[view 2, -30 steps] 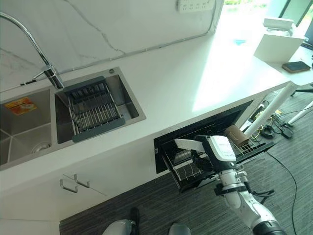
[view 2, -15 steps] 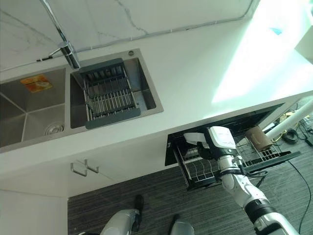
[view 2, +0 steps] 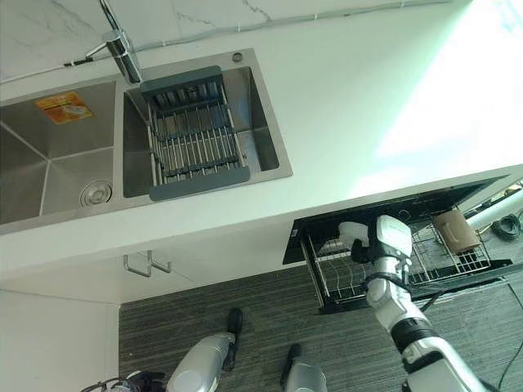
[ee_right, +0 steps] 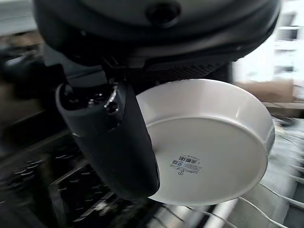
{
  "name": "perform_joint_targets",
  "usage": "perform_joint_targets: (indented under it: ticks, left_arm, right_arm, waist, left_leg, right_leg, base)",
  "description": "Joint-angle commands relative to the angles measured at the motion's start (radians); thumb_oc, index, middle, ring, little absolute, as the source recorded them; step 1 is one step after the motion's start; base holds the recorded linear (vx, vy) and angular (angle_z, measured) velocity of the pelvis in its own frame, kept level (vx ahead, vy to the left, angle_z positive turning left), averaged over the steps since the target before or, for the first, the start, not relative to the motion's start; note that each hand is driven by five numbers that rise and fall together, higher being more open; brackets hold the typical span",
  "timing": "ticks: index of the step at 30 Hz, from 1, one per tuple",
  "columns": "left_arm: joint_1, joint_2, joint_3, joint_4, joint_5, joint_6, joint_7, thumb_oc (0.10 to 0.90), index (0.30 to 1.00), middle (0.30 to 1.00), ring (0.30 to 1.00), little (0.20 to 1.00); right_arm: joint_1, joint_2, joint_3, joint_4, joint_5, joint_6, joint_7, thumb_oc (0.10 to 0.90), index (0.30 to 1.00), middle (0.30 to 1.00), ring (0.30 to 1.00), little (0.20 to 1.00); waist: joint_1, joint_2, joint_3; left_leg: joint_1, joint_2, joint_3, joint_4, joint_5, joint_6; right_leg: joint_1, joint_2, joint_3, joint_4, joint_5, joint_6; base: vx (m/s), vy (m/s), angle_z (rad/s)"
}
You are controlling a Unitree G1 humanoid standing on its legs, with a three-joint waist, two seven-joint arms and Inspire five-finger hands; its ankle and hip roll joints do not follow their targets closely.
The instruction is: Place the dishes in the dishwasher.
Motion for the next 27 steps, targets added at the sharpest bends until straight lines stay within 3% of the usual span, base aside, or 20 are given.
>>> perform_joint_targets:
  ticks: [1, 2, 10, 19, 27]
  left_arm:
    - [0.010, 0.028, -0.042, 0.015, -0.041, -0.007, 0.025, 0.800, 0.900, 0.900, 0.900, 0.900]
    - [0.001, 0.025, -0.044, 0.011, -0.050, 0.002, 0.027, 0.800, 0.900, 0.900, 0.900, 0.900]
    - [-0.037, 0.022, -0.073, 0.028, -0.113, -0.024, 0.033, 0.800, 0.900, 0.900, 0.900, 0.900]
    - [-0.071, 0.000, -0.086, 0.023, -0.151, -0.036, 0.056, 0.800, 0.900, 0.900, 0.900, 0.900]
    - [-0.090, -0.005, -0.107, 0.017, -0.185, -0.032, 0.063, 0.800, 0.900, 0.900, 0.900, 0.900]
  right_arm:
    - [-0.149, -0.065, -0.063, -0.025, 0.011, 0.057, -0.216, 0.400, 0.300, 0.300, 0.300, 0.300]
    - [-0.161, -0.056, -0.063, -0.029, 0.018, 0.090, -0.250, 0.400, 0.300, 0.300, 0.300, 0.300]
    - [-0.245, -0.055, -0.079, 0.030, 0.036, 0.118, -0.448, 0.400, 0.300, 0.300, 0.300, 0.300]
    - [-0.297, -0.071, -0.102, 0.045, 0.075, 0.056, -0.657, 0.400, 0.300, 0.300, 0.300, 0.300]
    - [-0.348, -0.070, -0.171, 0.058, 0.132, -0.051, -0.801, 0.400, 0.300, 0.300, 0.300, 0.300]
  waist:
    - [-0.001, 0.010, -0.027]
    - [-0.003, 0.016, -0.019]
    - [-0.007, 0.043, 0.029]
    - [-0.013, 0.063, 0.076]
    - [-0.018, 0.082, 0.101]
  left_leg:
    - [-0.013, -0.001, -0.040, 0.143, -0.264, -0.006]
    - [-0.017, -0.002, -0.037, 0.143, -0.262, -0.005]
    - [-0.059, -0.008, -0.026, 0.143, -0.249, 0.001]
    - [-0.101, -0.022, -0.030, 0.143, -0.233, 0.011]
    - [-0.111, -0.025, -0.021, 0.143, -0.230, 0.016]
  right_leg:
    - [-0.045, -0.015, 0.009, -0.063, 0.037, 0.031]
    - [-0.050, -0.015, 0.014, -0.063, 0.040, 0.030]
    - [-0.097, -0.016, 0.022, -0.063, 0.054, 0.026]
    - [-0.147, -0.011, 0.039, -0.063, 0.072, 0.020]
    - [-0.165, -0.013, 0.042, -0.063, 0.079, 0.019]
  base:
    - [-0.08, 0.072, -0.04]
    - [-0.06, 0.061, -0.13]
    - [-0.05, 0.023, -0.03]
    - [-0.03, 0.030, -0.03]
    - [-0.01, 0.030, -0.06]
